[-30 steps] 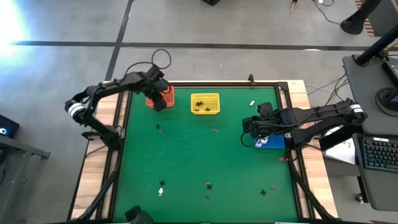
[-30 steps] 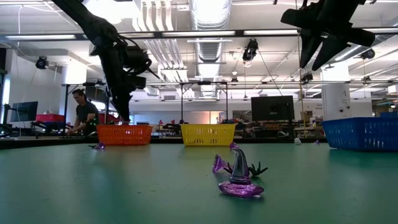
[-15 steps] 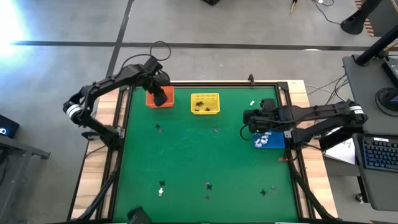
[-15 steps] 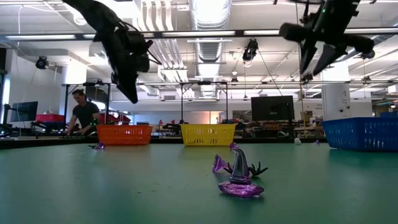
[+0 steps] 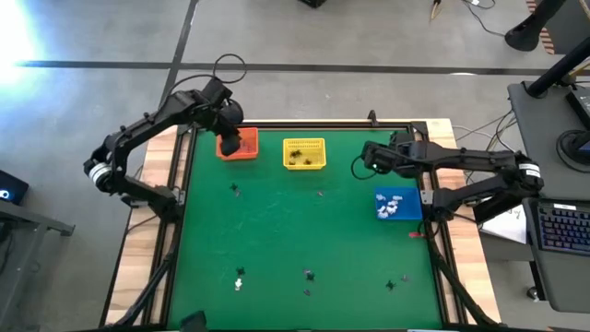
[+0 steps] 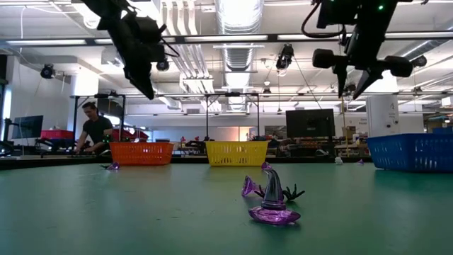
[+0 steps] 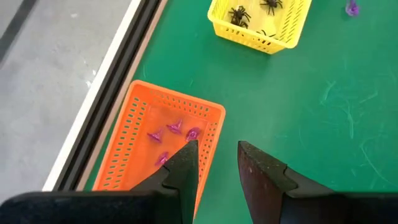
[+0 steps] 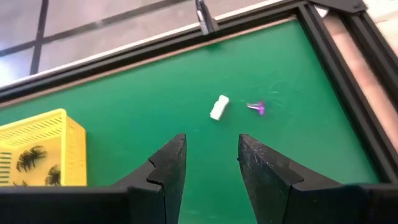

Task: Sort Halloween decoration
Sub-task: Put the white skeleton toy into the blue basket

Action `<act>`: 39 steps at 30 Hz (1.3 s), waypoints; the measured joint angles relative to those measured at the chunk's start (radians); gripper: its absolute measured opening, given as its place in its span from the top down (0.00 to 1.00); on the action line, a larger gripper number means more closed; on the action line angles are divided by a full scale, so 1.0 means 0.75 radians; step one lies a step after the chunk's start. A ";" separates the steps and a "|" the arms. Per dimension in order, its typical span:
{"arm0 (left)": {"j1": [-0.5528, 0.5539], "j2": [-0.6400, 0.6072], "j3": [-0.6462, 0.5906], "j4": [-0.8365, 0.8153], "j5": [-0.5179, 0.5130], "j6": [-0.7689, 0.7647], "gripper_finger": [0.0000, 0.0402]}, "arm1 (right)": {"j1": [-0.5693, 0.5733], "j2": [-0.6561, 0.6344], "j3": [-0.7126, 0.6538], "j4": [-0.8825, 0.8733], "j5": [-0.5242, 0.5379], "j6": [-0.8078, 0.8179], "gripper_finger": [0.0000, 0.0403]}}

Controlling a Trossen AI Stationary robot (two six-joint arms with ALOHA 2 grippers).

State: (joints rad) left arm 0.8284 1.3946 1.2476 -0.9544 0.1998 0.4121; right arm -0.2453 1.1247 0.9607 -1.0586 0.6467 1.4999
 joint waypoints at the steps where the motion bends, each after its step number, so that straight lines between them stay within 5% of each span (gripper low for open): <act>1: 0.000 -0.009 -0.006 -0.001 -0.003 0.001 0.77 | -0.012 0.007 0.000 0.022 -0.001 -0.015 0.66; 15: 0.000 -0.046 -0.031 -0.006 -0.009 0.000 0.77 | -0.031 0.049 0.020 0.285 0.004 -0.367 0.66; 22: 0.000 -0.045 -0.031 -0.006 -0.009 -0.002 0.77 | -0.075 0.088 0.020 0.284 0.016 -0.302 0.66; 39: 0.000 -0.045 -0.034 -0.050 -0.009 -0.002 0.77 | -0.399 0.458 0.064 0.299 -0.213 -0.277 0.66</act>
State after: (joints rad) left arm 0.8284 1.3609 1.2224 -0.9920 0.1928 0.4103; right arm -0.5443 1.4684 1.0084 -0.8341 0.4867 1.2920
